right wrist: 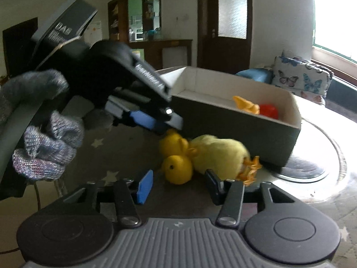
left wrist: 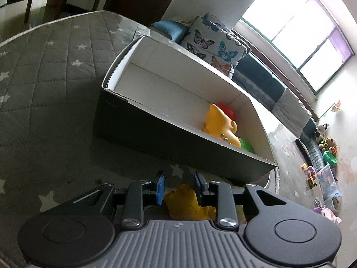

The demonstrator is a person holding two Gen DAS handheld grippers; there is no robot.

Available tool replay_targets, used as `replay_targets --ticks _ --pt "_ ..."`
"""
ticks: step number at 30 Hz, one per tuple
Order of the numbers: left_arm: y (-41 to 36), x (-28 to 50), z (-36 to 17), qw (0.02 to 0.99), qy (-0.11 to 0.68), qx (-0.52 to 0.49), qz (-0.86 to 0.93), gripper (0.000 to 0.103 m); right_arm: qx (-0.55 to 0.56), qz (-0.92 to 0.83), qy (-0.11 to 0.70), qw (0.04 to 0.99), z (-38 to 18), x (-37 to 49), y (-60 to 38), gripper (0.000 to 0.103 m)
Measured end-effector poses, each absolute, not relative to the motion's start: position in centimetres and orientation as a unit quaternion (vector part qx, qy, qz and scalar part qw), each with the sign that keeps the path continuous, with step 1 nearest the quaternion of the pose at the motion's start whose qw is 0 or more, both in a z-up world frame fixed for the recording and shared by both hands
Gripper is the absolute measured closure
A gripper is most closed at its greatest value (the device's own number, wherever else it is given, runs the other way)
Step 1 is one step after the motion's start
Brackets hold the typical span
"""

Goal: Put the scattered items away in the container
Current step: 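Move the left tool down onto the small yellow rubber duck, then close the left tool on the yellow rubber duck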

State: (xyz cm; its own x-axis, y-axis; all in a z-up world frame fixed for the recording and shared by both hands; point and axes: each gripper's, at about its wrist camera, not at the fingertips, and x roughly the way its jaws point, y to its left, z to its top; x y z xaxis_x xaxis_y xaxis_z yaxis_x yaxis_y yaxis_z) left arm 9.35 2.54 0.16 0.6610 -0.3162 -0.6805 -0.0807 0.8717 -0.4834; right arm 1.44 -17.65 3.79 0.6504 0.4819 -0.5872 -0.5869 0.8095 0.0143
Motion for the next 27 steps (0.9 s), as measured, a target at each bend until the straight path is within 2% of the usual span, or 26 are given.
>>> replay_targets --ticks 3,13,27 --pt "2.4 9.6 0.0 0.876 0.409 -0.247 -0.069 0.073 -0.095 0.293 0.300 0.903 3.4 1.8 -17.0 0.054" --pt "2.5 10.0 -1.0 0.864 0.421 -0.266 -0.074 0.074 -0.105 0.287 0.311 0.900 2.9 2.5 -15.7 0.066" --pt "2.9 9.4 -1.5 0.856 0.431 -0.276 -0.075 0.076 -0.116 0.293 0.304 0.899 3.3 1.7 -15.0 0.069"
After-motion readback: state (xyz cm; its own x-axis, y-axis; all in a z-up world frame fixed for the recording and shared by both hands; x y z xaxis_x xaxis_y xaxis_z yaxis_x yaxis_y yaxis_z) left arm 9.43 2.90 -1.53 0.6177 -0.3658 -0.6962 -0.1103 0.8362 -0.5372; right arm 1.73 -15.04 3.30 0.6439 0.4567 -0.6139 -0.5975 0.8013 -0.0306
